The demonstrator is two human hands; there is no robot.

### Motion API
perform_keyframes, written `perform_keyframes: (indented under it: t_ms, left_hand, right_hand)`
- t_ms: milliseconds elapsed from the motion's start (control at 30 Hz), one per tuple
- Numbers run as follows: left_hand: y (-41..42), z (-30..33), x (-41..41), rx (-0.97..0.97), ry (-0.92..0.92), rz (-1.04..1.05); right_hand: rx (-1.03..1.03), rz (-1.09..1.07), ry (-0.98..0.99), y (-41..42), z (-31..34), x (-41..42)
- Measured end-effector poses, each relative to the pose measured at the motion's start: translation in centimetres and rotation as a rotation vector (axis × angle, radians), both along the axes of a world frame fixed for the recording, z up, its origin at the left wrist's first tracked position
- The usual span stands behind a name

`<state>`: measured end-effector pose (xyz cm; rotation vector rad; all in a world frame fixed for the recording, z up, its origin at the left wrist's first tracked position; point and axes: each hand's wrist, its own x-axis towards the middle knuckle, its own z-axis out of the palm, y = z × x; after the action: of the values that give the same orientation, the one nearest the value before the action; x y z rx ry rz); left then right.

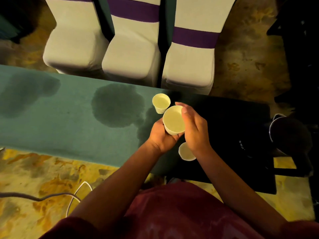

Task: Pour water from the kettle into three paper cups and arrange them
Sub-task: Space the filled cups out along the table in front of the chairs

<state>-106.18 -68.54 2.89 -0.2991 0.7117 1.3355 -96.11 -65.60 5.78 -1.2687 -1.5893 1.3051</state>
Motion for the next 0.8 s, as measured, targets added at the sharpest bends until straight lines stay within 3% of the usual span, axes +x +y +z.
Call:
perform_keyframes:
  t_ms: [133, 333, 800]
  left_hand:
    - [-3.6, -0.3, -4.0, 0.006, 0.026, -0.001]
    - [-9.0, 0.1, -10.5, -0.052, 0.042, -0.029]
    - [-9.6, -2.4, -20.8, -0.084, 0.089, -0.016]
  right_hand:
    - [-0.147, -0.057, 0.174, -3.8, 0.2, -4.5]
    - [-0.189, -0.090, 0.235, -9.1, -0.6, -10.9]
    - [-0.139, -0.011, 0.113, -9.2, -3.3, -20.8]
